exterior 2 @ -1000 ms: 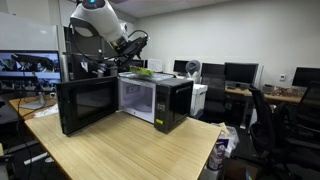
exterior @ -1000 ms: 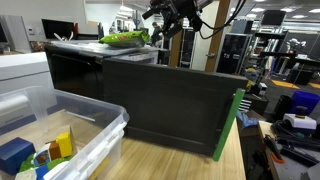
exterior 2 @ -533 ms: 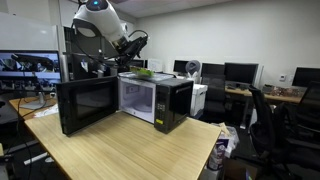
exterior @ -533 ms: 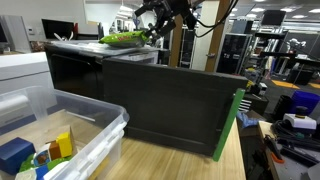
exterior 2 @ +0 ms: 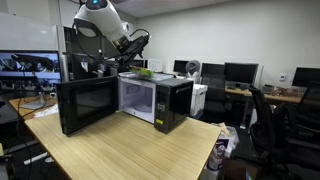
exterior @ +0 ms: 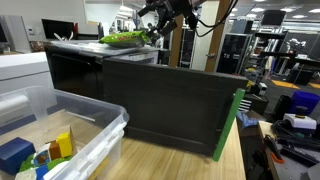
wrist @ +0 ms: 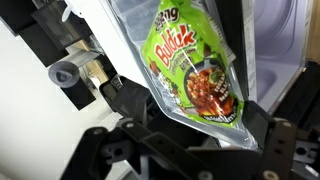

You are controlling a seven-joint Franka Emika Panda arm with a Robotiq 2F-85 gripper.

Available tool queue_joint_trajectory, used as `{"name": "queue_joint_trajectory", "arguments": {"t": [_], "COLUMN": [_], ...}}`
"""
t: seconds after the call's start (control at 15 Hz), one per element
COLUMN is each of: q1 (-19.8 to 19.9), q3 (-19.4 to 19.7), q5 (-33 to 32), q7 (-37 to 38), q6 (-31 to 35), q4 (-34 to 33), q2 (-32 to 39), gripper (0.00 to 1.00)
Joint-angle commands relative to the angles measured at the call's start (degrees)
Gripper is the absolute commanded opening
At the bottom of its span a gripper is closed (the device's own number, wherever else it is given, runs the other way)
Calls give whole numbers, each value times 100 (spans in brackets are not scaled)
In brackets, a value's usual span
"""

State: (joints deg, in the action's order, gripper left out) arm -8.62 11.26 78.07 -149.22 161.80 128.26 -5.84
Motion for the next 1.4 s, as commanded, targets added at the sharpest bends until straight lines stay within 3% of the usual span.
{"name": "queue_joint_trajectory", "arguments": {"t": [0.0, 0.53, 0.73, 0.8, 0.87, 1.0, 1.33], "q1": [-111, -125, -140, -152, -165, -198, -315], "q3": [119, 315, 366, 386, 395, 427, 424], "q5": [76, 66, 91, 86, 91, -18, 34], "q7": [2, 4, 4, 5, 6, 7, 7], "q6": [208, 154, 139, 135, 183, 107, 187], "q4": [109, 468, 517, 520, 539, 560, 746], "q2": [-70, -218, -242, -244, -221, -281, -394], "gripper": [67, 9, 0, 0, 26, 31, 66]}}
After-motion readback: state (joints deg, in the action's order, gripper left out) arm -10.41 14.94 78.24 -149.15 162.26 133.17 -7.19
